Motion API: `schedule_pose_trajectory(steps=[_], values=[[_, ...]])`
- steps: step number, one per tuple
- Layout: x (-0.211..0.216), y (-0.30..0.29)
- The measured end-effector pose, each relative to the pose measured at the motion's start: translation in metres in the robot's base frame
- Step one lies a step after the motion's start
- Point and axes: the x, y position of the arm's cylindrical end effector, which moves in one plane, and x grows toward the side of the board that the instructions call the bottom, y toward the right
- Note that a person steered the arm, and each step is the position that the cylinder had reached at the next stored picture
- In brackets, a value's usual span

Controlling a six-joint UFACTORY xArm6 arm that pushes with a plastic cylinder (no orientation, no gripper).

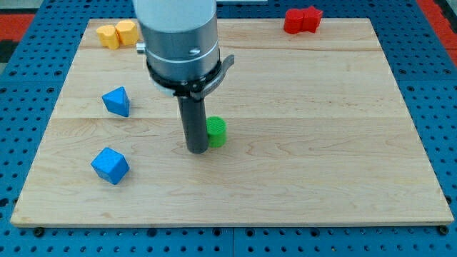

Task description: Slide the blue triangle close to the blue cube

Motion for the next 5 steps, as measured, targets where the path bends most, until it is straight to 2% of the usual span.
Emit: schedule_pose_trajectory(steps=[3, 5], values=[[-0.083, 0.006], [-0.089, -0.022]])
